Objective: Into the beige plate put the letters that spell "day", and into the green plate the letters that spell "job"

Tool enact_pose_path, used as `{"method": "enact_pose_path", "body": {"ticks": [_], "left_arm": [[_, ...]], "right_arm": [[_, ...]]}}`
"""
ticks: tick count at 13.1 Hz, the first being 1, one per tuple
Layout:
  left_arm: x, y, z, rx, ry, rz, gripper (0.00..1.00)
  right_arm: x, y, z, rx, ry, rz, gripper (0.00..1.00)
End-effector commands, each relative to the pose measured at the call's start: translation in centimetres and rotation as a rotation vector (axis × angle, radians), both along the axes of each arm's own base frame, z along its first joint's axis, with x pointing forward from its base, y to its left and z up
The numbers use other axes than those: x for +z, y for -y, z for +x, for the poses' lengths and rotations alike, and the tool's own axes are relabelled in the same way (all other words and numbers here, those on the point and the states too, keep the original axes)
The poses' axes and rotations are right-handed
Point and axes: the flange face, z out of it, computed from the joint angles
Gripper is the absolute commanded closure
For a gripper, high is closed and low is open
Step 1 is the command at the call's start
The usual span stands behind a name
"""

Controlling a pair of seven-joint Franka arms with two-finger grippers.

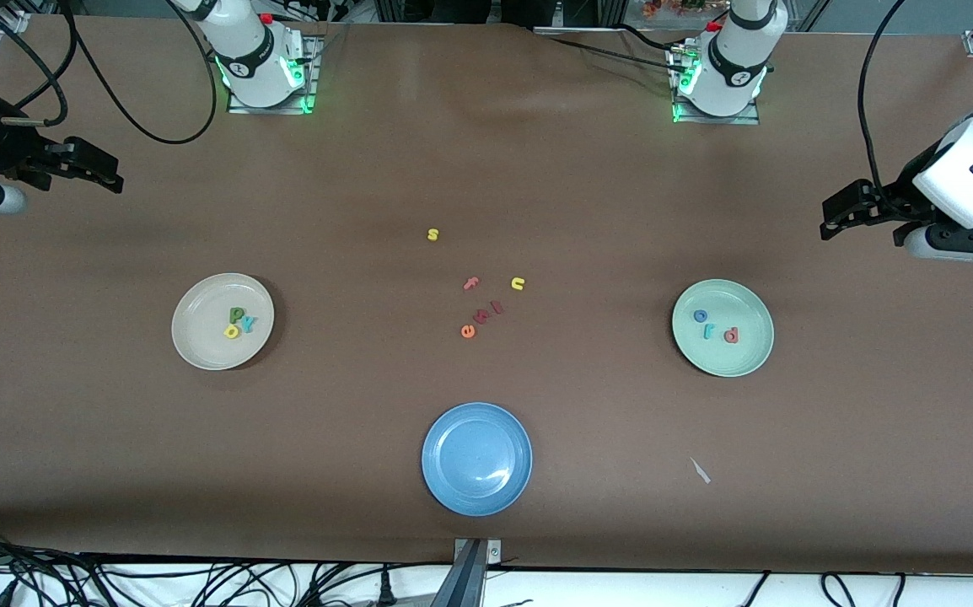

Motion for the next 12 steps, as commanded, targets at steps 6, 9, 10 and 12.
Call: {"method": "enact_pose_path", "body": {"ticks": [6, 9, 10, 12], "left_arm": [[0.4, -0.3, 0.3, -0.017, 0.007, 0.010, 0.00], [0.4, -0.1, 0.2, -0.020, 0.005, 0.008, 0.00], [0.5, -0.1, 0.2, -0.020, 0.006, 0.008, 0.00], [0.5, -0.2, 0.2, -0.018, 0.006, 0.008, 0.00]], "right_arm": [[0.7, 0.9, 0.5, -0.017, -0.007, 0.004, 0.00], [0.2, 1.0, 0.8, -0.019, -0.018, 0.012, 0.00], [0.3, 0.9, 0.7, -0.017, -0.016, 0.012, 0.00], [0.3, 0.7, 0.7, -0.014, -0.016, 0.012, 0.00]]}}
